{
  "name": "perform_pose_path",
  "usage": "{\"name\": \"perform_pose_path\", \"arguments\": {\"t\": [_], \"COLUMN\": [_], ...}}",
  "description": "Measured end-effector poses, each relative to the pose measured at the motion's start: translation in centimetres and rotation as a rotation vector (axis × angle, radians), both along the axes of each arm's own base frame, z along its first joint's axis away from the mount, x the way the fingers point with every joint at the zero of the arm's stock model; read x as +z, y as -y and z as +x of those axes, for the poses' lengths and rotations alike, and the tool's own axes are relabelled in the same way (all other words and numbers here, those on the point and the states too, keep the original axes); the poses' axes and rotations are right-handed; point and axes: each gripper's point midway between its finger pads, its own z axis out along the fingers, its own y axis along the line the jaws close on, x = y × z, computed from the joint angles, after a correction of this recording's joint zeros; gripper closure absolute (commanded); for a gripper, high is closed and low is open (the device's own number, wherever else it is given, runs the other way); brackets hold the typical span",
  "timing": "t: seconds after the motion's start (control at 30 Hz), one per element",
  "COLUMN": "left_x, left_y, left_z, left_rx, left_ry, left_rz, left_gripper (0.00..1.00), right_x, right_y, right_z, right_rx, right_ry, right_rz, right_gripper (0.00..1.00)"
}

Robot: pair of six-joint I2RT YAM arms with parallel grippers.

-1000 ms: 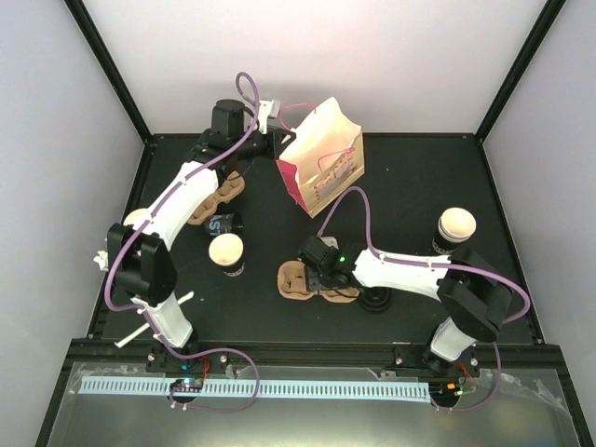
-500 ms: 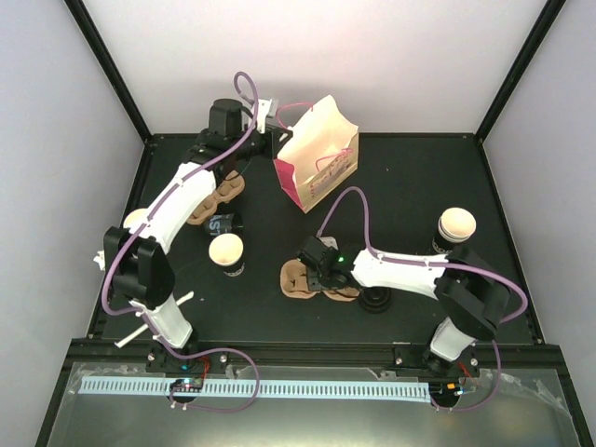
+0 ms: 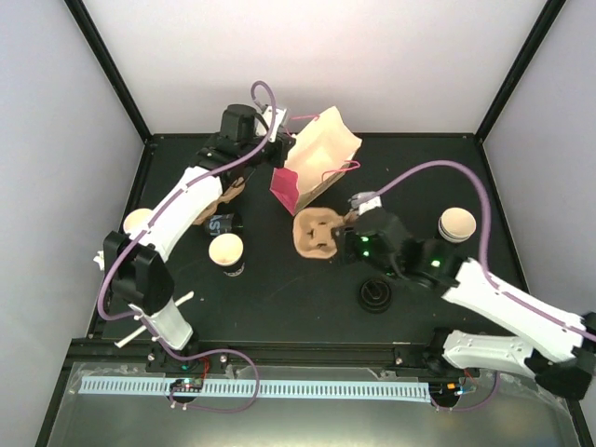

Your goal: Pack the takeout coffee

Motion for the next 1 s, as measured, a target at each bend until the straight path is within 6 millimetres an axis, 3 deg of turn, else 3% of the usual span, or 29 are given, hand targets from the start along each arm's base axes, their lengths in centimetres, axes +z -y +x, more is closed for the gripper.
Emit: {"name": "perform_pose_path", "arguments": {"t": [0.23,0.37,0.47,0.63,0.77,1.0], "left_x": [-1.1,-1.1,-1.2,-1.7,-2.2,-1.3], "left_y": [1.7,2.8,2.9,2.7,2.8,2.4], "left_z": [-1.9,-3.5,-4.7,-6.6,-8.7,-12.5], "left_rx": [-0.01,-0.031,-0.046,-0.08,-0.138,-0.225], "left_ry": [0.057,0.08,0.073,0.031,-0.019,-0.058], "left_rz": [0.175,0.23,0.242,0.243,0.213,0.161], "left_gripper": [0.99,0.98,0.98,0.98,0.98,0.98], "right_x": [13.5,18.4,19.6,19.2,18.3,18.7], "right_y": [4.3,6.5,6.8,5.5,4.0,1.7], "right_z": [-1.1,-1.1,-0.3,1.1,1.6,1.1], "right_rx": [0.004,-0.03,-0.056,-0.026,0.076,0.298], "right_ry": [0.303,0.45,0.521,0.595,0.617,0.596], "right_rz": [0.17,0.183,0.137,0.045,0.044,0.139], "right_gripper": [0.69,0.71,0.72,0.76,0.77,0.76]}}
